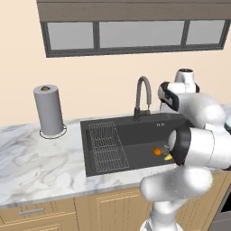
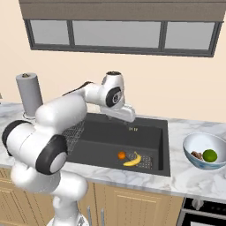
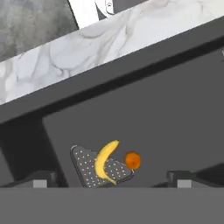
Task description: There is a mixed pile of frozen fruits and vegetables on the counter. Locate all the frozen vegetables and place the items in a bowl on the counter. Take all the frozen fruits and defrost them in a running sink.
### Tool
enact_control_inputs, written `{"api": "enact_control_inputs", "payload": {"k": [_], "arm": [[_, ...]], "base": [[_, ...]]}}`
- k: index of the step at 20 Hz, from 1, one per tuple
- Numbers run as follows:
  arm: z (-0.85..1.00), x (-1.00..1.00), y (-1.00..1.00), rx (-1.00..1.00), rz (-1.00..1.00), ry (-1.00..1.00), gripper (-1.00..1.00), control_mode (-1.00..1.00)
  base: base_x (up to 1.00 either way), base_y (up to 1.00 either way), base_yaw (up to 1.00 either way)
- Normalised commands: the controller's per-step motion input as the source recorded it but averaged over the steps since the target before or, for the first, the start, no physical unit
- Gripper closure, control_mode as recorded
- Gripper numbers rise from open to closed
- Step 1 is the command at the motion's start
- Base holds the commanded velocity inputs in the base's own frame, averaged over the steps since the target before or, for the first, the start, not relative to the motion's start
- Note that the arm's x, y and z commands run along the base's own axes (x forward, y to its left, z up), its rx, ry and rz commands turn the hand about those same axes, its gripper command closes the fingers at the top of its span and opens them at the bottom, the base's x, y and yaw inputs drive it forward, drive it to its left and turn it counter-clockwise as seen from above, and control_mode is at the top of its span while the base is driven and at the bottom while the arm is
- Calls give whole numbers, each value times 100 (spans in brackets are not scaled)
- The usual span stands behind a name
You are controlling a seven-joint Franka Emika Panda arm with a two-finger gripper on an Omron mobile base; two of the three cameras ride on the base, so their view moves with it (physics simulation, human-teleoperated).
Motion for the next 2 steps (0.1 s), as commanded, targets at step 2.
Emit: {"api": "enact_control_inputs", "payload": {"k": [2], "arm": [[87, -45, 31, -10, 12, -16, -100, -100]], "base": [[0, 0, 0]]}}
